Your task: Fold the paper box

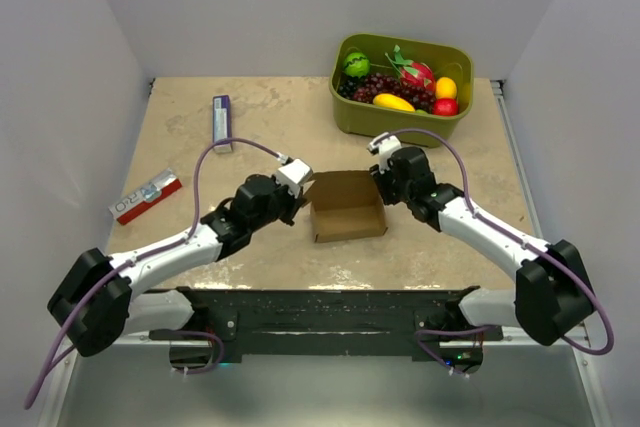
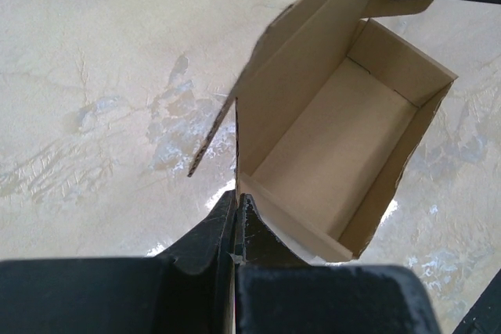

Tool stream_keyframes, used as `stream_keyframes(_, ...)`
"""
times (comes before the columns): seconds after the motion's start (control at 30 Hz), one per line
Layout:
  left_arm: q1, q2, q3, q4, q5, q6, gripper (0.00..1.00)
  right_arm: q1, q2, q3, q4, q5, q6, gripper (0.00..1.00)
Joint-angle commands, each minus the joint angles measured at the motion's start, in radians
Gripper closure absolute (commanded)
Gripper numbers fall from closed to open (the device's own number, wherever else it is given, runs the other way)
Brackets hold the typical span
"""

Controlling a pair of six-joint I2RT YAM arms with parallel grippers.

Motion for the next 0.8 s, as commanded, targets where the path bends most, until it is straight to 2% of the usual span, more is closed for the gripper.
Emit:
stream_keyframes(0.0,0.008,0.021,0.066,0.050,0.020,-0.022,1.00,-0.002,0.006,0.041,-0.017,-0.037,0.043,0.72)
stream_keyframes(0.07,0.008,0.044,0.083,0.064,0.023,-0.050,1.00,-0.002,0.012,0.055,-0.040,-0.046,0.062,0.79)
stream_keyframes(0.27,0.005,0.100,0.120,0.104,-0.002,-0.116,1.00,0.008,0.004,0.053,-0.058,-0.037,0.200,0.88)
stream_keyframes(0.47,-0.001,0.138,0.121,0.162,-0.052,-0.196,1.00,0.037,-0.035,0.026,-0.018,0.050,0.365,0.94)
stream_keyframes(0.77,-0.061,0.184,0.076,0.256,-0.132,-0.254,1.00,0.155,-0.066,-0.033,0.040,0.271,0.520,0.95)
